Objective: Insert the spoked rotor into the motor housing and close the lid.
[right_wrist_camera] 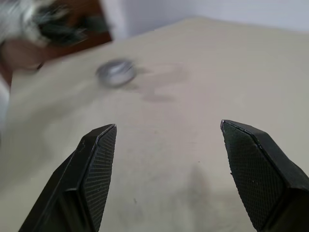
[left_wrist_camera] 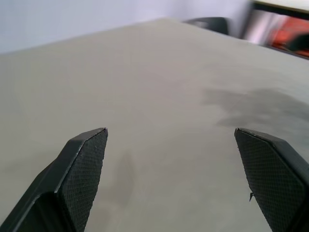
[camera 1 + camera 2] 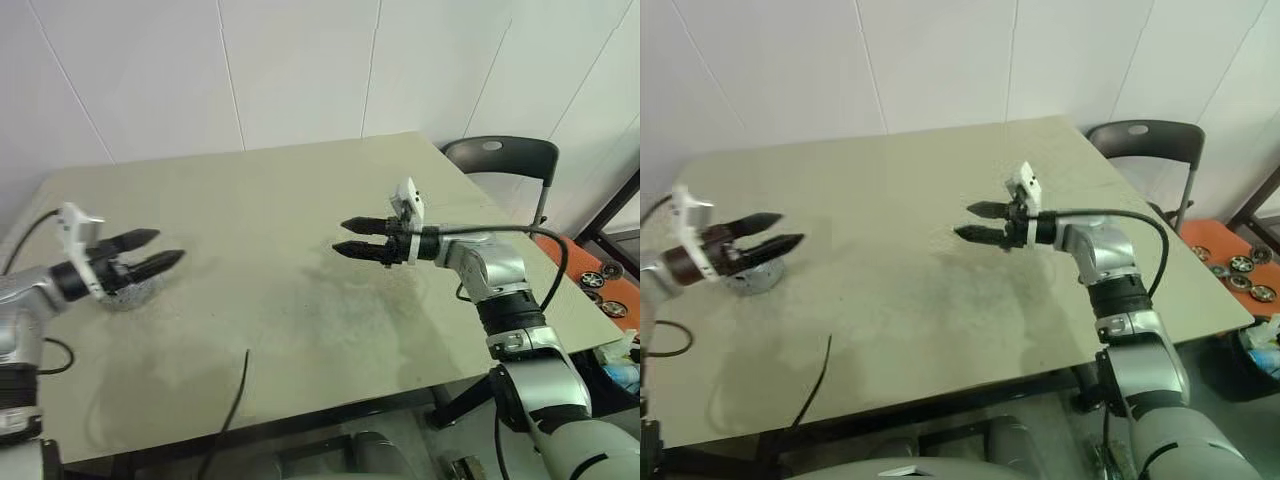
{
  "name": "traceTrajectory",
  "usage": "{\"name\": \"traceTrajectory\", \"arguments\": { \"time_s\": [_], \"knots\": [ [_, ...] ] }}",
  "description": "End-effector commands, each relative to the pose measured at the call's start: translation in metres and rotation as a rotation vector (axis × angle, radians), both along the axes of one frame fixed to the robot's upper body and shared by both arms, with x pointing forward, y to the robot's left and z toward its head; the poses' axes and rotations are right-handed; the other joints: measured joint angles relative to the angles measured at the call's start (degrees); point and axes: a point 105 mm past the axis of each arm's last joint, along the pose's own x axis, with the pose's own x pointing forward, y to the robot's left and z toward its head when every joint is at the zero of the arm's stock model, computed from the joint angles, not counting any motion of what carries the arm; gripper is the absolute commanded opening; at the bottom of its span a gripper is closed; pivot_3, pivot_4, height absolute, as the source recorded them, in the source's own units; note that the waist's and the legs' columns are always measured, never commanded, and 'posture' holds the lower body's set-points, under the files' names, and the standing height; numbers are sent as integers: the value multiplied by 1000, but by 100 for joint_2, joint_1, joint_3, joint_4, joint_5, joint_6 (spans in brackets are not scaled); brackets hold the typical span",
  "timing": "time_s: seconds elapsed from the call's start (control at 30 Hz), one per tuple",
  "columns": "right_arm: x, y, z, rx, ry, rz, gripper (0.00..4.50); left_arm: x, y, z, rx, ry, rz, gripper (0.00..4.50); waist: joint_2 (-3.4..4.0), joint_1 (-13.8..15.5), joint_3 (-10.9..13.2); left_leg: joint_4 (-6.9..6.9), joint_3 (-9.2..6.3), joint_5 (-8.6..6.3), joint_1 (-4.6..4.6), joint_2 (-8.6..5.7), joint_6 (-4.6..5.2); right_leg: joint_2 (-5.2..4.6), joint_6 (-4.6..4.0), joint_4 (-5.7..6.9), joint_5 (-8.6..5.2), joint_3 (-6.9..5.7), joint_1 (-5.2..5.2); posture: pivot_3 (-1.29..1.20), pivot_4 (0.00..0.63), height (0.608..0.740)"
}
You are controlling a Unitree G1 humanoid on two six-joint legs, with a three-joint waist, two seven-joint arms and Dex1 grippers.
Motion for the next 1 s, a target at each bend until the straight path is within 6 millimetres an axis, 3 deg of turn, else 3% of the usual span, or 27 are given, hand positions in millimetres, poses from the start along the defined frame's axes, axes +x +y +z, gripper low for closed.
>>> {"name": "traceTrajectory", "arguments": {
  "time_s": [0.03,0.2,0.33,0.57,1.0],
  "knots": [
    [-8,1,21,-167,-306,138,3603,4,-56,9,40,-80,-234,4480,3,29,1,5,0,0,0,-2,0,0,0,-1,0,-1,3,0,0,740],
    [-17,-2,13,-271,-419,230,3603,0,-101,-6,88,-136,-440,4480,2,-3,1,15,9,0,6,-11,0,2,-5,-5,3,5,15,0,0,740],
    [-16,-4,9,-304,-479,238,3603,-4,-117,-6,104,-199,-521,4480,1,13,1,15,8,1,10,-5,1,12,-14,-4,8,7,15,0,0,740],
    [-6,-9,8,-300,-482,167,3603,5,-117,8,95,-293,-489,4480,2,44,1,44,9,1,7,-4,2,16,-23,-4,13,8,26,0,0,740],
    [-1,-5,16,-244,-465,99,3603,12,-111,11,91,-341,-409,4480,2,148,2,78,9,1,5,-4,3,21,-31,2,19,8,36,0,0,740]
  ]
}}
